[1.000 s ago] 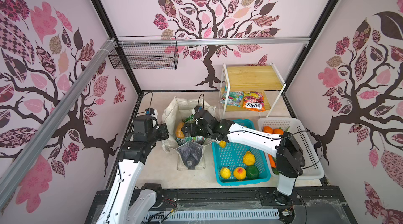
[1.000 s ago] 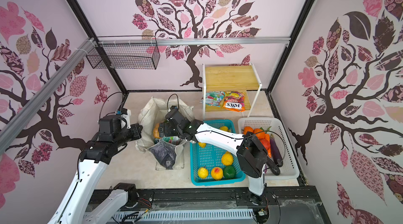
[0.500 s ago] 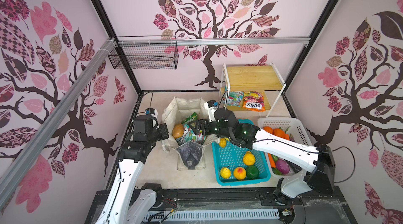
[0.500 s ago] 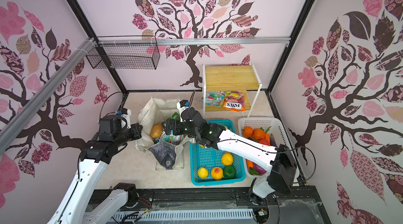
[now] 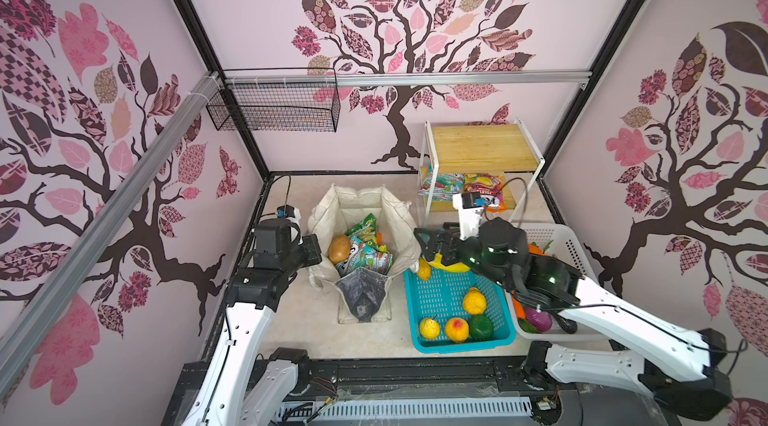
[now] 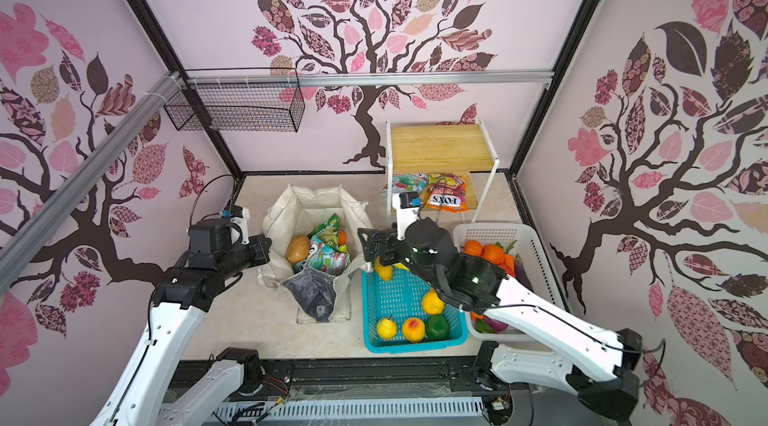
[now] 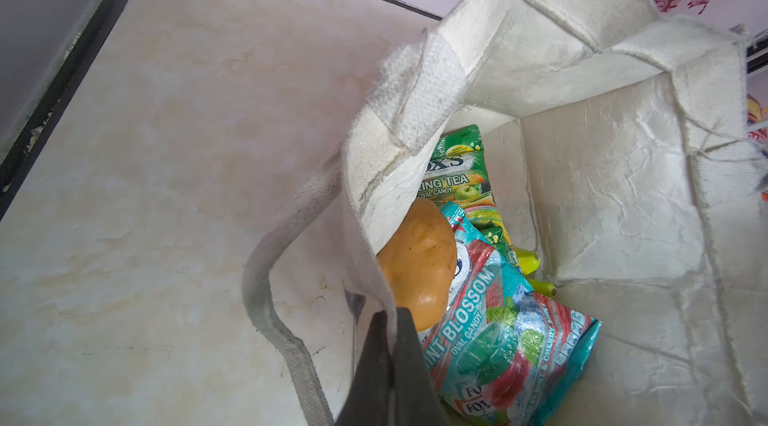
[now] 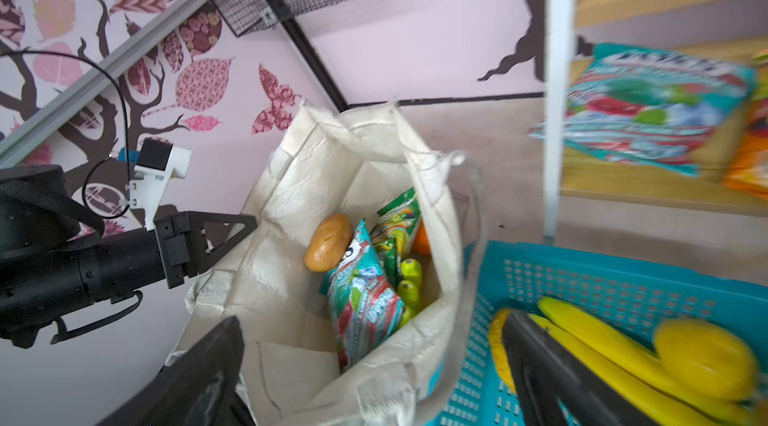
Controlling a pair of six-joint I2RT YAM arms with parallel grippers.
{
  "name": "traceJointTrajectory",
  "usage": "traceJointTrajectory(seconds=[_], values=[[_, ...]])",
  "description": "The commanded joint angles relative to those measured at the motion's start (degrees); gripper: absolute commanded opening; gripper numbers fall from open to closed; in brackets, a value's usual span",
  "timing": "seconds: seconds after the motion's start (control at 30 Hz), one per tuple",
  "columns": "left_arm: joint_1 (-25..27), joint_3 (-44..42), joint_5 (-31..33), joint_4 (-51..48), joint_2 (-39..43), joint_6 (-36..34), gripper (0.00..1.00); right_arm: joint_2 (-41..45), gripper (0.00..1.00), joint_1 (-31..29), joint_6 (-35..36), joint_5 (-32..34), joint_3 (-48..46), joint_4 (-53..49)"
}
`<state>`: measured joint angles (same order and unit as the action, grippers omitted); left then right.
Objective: Place the food into the grocery bag and tie it
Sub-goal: 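Raise the right gripper out of the bag and move it over the white basket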
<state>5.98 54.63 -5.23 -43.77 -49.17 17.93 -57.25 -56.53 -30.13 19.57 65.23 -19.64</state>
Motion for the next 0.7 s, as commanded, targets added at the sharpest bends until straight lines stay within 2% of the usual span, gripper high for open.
traceJointTrajectory(seconds=[0.0,0.07,0.13,0.3,0.37,0.43,0.53,0.67], values=[[-0.1,-1.3,-0.6,0.5,0.3,-0.3,0.00,5.3,1.00,0.9,0.6,11.4,-3.2,-9.8],[-0.1,-1.2,-0.8,0.6,0.3,-0.3,0.00,8.8,0.99,3.0,-0.2,13.7,-6.6,-12.5],[-0.1,-1.3,-0.9,0.6,0.4,-0.3,0.00,11.5,0.94,8.7,-2.1,13.4,-10.0,-15.0],[-0.2,-1.3,-0.7,0.6,0.6,-0.2,0.00,15.3,0.91,25.9,-3.7,0.4,-17.8,-15.9],[-0.1,-1.2,-0.7,0.5,0.4,-0.3,0.00,14.6,0.91,30.6,-3.5,-1.7,-19.7,-16.9],[-0.1,-1.3,-1.0,0.5,0.3,-0.3,0.00,13.3,0.90,32.4,-3.3,0.3,-21.7,-17.4],[-0.1,-1.3,-1.2,0.5,0.2,-0.3,0.00,10.4,0.81,32.4,-4.6,5.4,-23.9,-17.8],[-0.2,-1.1,-1.2,0.4,0.1,-0.3,0.00,7.2,0.84,32.4,-7.0,6.4,-25.1,-16.8]])
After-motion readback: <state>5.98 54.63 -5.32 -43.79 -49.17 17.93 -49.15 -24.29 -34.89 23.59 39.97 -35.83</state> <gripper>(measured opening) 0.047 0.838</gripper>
